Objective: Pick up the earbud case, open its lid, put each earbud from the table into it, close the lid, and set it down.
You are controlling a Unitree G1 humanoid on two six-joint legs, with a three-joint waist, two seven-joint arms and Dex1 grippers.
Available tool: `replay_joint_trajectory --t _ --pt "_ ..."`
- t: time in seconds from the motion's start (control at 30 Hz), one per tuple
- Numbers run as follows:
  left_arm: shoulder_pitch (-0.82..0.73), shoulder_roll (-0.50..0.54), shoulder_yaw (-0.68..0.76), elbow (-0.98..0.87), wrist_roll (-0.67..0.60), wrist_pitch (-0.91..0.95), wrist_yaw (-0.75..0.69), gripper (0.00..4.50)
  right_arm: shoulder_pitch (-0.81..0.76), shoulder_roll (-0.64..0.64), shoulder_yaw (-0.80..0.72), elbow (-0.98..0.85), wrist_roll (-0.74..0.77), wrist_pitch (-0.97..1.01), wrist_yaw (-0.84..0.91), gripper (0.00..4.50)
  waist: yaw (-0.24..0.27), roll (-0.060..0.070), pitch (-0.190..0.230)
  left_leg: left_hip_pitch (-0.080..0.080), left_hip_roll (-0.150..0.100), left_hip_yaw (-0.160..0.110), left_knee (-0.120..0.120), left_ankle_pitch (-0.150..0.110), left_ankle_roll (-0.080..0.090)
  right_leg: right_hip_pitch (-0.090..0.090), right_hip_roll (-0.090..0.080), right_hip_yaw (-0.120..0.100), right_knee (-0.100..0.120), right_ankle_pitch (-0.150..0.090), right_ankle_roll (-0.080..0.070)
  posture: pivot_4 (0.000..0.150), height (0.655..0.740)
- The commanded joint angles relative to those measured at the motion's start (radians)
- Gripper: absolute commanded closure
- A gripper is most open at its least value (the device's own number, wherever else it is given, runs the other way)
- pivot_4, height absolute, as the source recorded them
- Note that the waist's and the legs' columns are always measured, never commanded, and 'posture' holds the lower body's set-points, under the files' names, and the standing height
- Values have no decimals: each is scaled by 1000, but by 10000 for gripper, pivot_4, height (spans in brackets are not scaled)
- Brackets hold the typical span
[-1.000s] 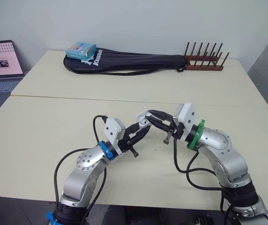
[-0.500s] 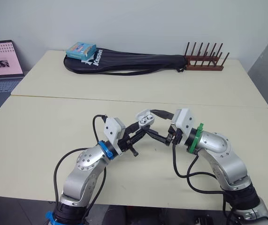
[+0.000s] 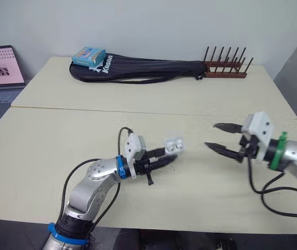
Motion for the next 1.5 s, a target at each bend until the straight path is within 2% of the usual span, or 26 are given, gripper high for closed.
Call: replay_joint_trajectory --t 0.03,0.23,0.4,0.67,0.9,1.07,1.23,1.33,1.5 --pt "-42 29 -54 -9 -42 31 -133 37540 -54 -53 32 18 33 11 84 22605 -2 0 0 0 0 0 0 0 0 0 0 0 0 0 0 1500 7157" --pt "-84 9 -74 40 -21 18 -178 37540 -148 -60 181 31 42 18 189 44950 2 0 0 0 1 0 0 0 0 0 1 0 0 0 0 1500 7157" --pt "-87 3 -76 43 -13 19 -178 37540 -190 -48 223 -14 112 80 217 45000 4 0 0 -1 0 0 0 0 0 0 0 0 -1 0 0 1500 7157" --pt "-76 12 -63 43 -10 21 -167 37540 -186 -58 197 -96 231 170 204 45000 4 0 0 -1 0 -1 0 0 0 0 0 -1 -1 0 0 1500 7157" --pt "-90 -6 -41 47 -50 85 -141 37540 -104 -87 213 -102 181 126 208 45000 4 0 1 -1 0 -1 0 0 0 0 0 -1 -1 0 0 1500 7157" --pt "-141 -1 -12 99 -100 306 -53 37540 -65 -69 165 -86 115 65 135 45000 3 0 1 -1 0 -1 0 0 0 0 0 -1 -1 0 0 1500 7157" --pt "-260 -48 47 260 -158 568 69 37540 43 -37 125 -97 28 -54 83 45000 5 -1 1 -2 0 -2 0 0 0 0 0 -2 -1 0 1 1500 7157" --pt "-313 -74 81 351 -158 633 99 37540 92 -36 133 -119 -20 -110 75 45000 5 -1 1 -3 -1 -3 0 0 0 -2 0 -2 -1 -1 1 1500 7157" --pt "-363 -72 72 460 -133 684 83 37540 89 -39 131 -114 -26 -52 31 45000 3 -1 1 -3 0 -3 0 0 -1 -2 0 -2 0 0 1 1500 7157"
